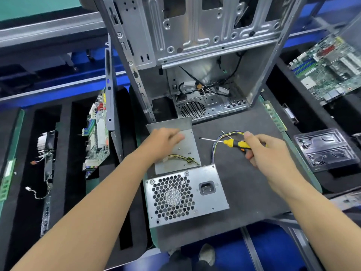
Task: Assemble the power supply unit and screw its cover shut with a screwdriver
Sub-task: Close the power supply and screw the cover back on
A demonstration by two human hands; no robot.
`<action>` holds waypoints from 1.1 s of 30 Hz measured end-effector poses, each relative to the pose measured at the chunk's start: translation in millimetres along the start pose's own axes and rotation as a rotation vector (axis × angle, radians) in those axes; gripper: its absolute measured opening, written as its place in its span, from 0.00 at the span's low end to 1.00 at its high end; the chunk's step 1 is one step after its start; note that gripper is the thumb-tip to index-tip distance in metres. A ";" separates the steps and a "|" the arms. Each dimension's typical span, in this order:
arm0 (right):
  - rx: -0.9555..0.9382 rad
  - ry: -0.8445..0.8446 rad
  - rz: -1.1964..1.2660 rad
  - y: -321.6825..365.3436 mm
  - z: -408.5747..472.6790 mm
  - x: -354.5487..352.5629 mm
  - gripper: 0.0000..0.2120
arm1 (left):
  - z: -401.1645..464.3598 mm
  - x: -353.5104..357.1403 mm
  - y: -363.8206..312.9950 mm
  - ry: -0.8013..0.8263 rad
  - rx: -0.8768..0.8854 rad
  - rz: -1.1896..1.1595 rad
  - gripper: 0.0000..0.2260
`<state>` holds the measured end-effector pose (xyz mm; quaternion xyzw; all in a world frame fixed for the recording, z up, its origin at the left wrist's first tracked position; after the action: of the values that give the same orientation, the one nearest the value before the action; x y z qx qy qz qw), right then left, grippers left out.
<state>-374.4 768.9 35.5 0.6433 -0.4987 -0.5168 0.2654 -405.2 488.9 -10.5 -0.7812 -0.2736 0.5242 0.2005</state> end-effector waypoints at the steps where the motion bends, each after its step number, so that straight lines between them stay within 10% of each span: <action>1: 0.011 0.028 0.062 0.4 -1.9 2.7 0.18 | -3.4 -5.1 3.6 -0.032 -0.003 -0.059 0.17; 11: -0.039 0.539 0.521 50.2 -57.9 40.3 0.12 | -149.1 -7.0 40.7 -0.355 0.076 -0.727 0.12; 27: -0.503 0.386 -0.183 70.6 -153.7 139.3 0.08 | -256.5 40.6 182.5 -0.576 -0.312 -0.895 0.09; 33: -0.562 0.570 -0.280 55.1 -207.0 231.9 0.04 | -301.1 -8.0 262.2 -0.765 -0.325 -0.703 0.11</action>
<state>-209.5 500.6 57.2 0.7246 -0.1530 -0.4653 0.4848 -71.0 274.1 -50.7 -0.4170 -0.6492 0.6234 0.1267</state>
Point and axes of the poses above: each hand's wrist, its own z-axis towards the middle knuckle, its own x-axis out of the palm, y = z × x, the point moved 6 cm from there along z, towards the middle knuckle, and after that the axes turned 1 degree about x, right-handed, at the moved point
